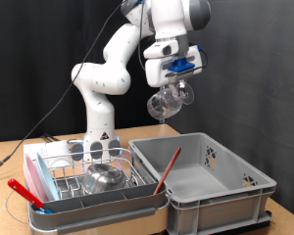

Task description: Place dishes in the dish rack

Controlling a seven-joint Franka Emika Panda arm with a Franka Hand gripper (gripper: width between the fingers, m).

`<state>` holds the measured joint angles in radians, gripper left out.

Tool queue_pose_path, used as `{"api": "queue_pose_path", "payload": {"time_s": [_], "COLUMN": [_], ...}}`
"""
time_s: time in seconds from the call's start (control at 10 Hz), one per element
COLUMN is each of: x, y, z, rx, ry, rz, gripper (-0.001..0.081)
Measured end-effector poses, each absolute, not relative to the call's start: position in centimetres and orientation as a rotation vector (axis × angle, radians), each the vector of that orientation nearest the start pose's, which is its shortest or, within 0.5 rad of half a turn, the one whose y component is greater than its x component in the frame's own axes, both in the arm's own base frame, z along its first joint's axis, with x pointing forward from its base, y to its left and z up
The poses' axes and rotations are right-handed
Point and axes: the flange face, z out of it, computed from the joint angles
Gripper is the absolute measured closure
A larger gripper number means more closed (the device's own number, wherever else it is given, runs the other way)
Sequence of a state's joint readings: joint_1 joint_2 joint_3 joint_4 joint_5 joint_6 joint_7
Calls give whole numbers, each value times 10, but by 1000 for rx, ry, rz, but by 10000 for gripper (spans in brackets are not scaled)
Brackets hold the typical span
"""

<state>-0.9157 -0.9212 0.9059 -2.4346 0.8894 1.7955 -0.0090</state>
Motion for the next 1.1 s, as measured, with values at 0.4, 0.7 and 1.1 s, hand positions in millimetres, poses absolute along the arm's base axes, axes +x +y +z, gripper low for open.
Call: {"api": "queue_pose_path", "payload": {"time_s": [0.4, 0.7, 1.1], "x": [388, 376, 371], "y": [107, 110, 110], "z": [477, 490, 490], "rx": [-2880, -2790, -2707], "ry": [299, -159, -469], "rz": [-108, -44, -60], "gripper": [700, 701, 703]}}
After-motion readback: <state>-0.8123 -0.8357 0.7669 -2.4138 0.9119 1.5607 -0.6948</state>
